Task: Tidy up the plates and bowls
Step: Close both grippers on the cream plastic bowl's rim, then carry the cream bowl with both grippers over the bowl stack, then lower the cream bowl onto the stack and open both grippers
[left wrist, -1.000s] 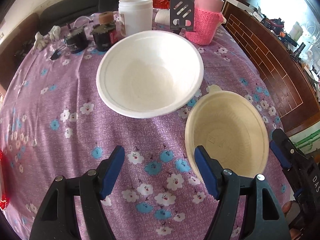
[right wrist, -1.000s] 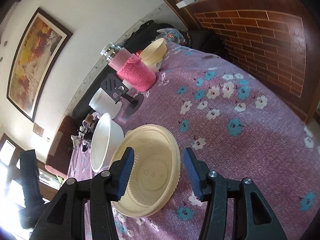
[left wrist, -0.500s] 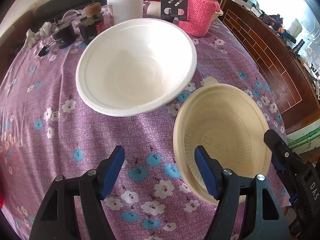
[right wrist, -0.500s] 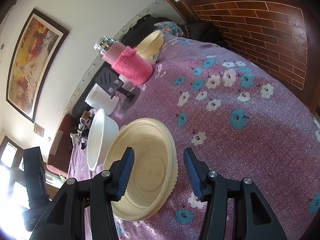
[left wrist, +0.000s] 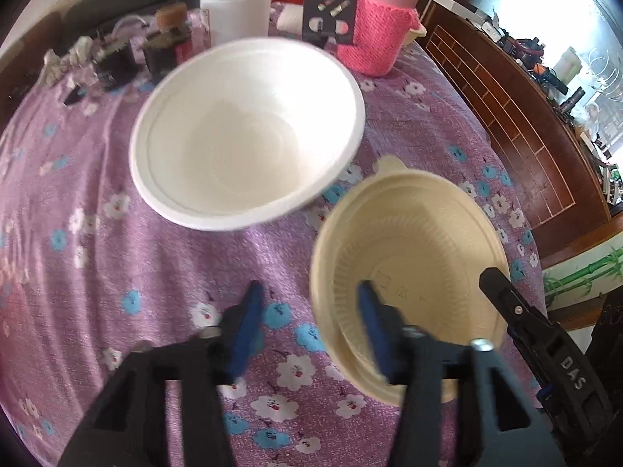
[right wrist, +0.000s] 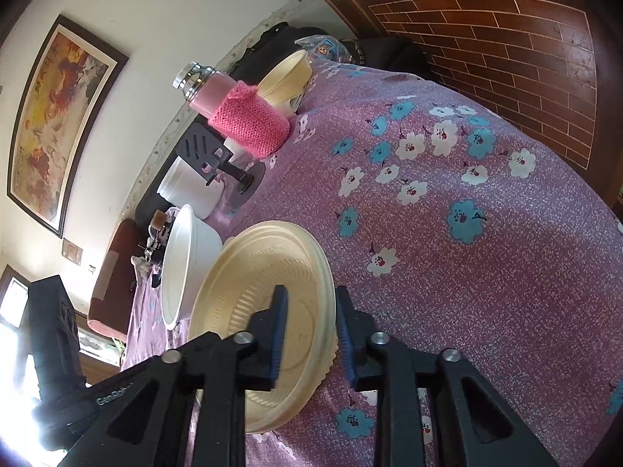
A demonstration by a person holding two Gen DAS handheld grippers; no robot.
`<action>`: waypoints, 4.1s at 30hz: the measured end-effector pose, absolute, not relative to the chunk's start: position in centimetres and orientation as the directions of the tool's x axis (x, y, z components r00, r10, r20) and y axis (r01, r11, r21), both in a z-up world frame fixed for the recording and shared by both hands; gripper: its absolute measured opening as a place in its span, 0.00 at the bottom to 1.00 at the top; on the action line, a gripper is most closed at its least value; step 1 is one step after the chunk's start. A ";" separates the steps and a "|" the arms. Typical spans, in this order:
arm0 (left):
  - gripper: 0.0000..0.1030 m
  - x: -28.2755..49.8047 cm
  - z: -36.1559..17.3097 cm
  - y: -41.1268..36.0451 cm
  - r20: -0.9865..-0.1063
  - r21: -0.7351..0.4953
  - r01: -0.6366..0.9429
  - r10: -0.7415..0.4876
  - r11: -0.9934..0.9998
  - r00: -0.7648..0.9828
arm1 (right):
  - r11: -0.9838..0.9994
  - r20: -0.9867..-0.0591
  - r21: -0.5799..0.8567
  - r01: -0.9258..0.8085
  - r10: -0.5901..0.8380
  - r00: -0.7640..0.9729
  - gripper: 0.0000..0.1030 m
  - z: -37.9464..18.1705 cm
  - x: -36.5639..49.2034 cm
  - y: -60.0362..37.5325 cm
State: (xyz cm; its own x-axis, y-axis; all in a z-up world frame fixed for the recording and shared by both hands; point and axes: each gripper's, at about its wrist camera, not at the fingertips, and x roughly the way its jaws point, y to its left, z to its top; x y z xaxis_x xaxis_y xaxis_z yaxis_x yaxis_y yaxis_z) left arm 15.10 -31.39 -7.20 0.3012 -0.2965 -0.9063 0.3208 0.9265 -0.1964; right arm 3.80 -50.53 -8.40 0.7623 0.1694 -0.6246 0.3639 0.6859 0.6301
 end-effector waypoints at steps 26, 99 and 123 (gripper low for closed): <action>0.13 12.3 -5.9 -28.2 -0.900 -0.236 0.322 -0.331 0.917 0.283 | 0.745 -0.625 0.566 0.353 0.108 0.773 0.09 -6.1 1.5 -47.4; 0.60 6.9 1.7 18.5 -0.769 0.188 -0.332 0.349 0.924 0.535 | 0.835 -0.628 0.494 -0.243 0.536 0.564 0.12 -3.2 12.7 3.0; 0.73 5.7 3.5 21.3 -0.765 0.125 -0.374 0.329 0.919 0.554 | 0.900 -0.555 0.247 -0.359 0.435 0.709 0.59 1.3 10.1 4.6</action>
